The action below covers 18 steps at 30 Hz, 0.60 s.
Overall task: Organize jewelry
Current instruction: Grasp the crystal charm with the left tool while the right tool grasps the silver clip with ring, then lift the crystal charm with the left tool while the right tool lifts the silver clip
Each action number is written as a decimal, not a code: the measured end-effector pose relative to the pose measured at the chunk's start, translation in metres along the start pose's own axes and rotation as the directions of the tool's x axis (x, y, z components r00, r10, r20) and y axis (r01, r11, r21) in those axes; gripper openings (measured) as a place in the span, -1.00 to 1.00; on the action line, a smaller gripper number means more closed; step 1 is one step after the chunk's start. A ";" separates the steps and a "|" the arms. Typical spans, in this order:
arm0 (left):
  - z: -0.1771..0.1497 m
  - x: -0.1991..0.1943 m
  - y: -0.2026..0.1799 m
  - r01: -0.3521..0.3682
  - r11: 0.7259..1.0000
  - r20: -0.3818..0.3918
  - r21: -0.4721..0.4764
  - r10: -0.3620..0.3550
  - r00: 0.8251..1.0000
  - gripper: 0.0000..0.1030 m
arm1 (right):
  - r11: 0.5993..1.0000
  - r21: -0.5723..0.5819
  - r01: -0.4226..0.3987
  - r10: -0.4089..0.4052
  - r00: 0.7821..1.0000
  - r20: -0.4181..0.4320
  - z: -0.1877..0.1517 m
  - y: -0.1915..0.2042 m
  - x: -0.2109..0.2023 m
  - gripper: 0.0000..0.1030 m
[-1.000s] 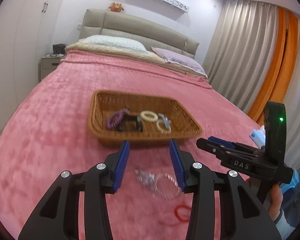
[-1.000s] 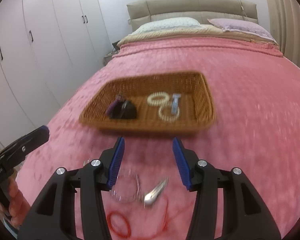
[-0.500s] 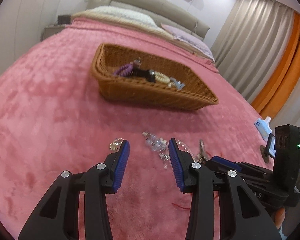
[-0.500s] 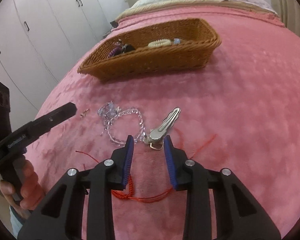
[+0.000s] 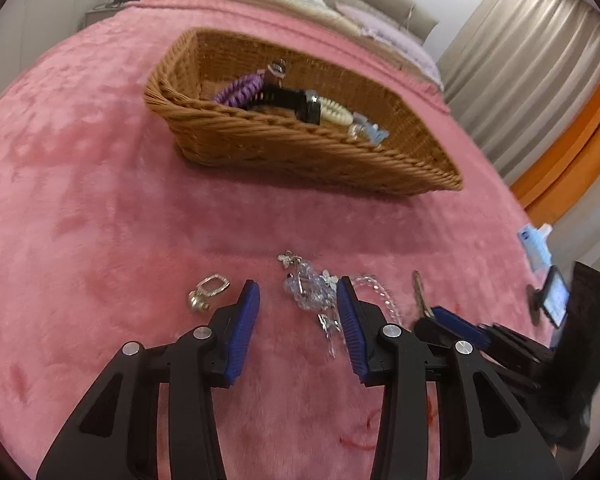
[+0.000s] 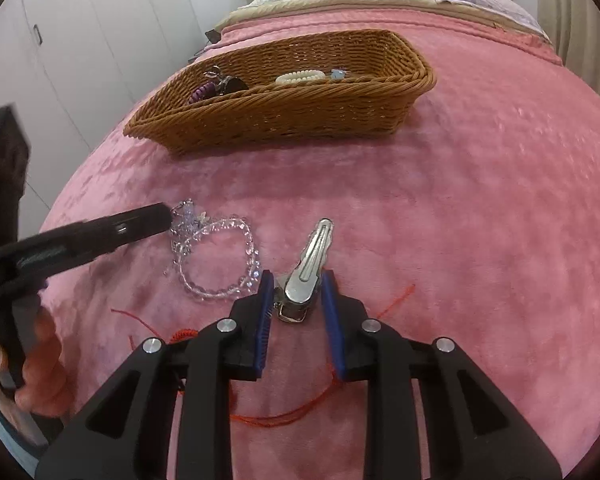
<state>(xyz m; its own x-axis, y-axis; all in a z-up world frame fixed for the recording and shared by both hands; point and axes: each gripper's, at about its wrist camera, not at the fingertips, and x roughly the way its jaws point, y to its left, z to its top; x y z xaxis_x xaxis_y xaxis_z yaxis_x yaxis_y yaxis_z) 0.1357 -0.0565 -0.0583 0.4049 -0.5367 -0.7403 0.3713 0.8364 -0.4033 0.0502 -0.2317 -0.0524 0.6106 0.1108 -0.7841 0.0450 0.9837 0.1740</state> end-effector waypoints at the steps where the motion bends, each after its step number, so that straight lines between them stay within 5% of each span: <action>1: 0.002 0.002 -0.001 -0.012 1.000 -0.003 0.004 0.012 1.000 -0.38 | 1.000 -0.006 0.000 0.000 1.000 0.000 0.000 0.000 0.000 -0.57; 6: 0.007 0.008 -0.001 -0.030 0.999 -0.008 0.011 0.030 1.000 -0.85 | 1.000 -0.004 -0.029 0.029 1.000 -0.007 0.000 -0.003 0.000 -0.57; 18: -0.024 -0.038 0.006 -0.027 0.999 0.026 0.048 0.025 0.999 -0.85 | 1.000 -0.005 -0.025 0.025 1.000 -0.003 0.000 0.000 0.000 -0.48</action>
<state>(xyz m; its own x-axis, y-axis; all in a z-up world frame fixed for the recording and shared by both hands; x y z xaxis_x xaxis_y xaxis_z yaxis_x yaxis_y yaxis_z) 0.1028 -0.0282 -0.0455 0.4357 -0.5180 -0.7361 0.3998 0.8441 -0.3573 0.0504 -0.2318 -0.0528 0.6088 0.1359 -0.7816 0.0257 0.9813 0.1907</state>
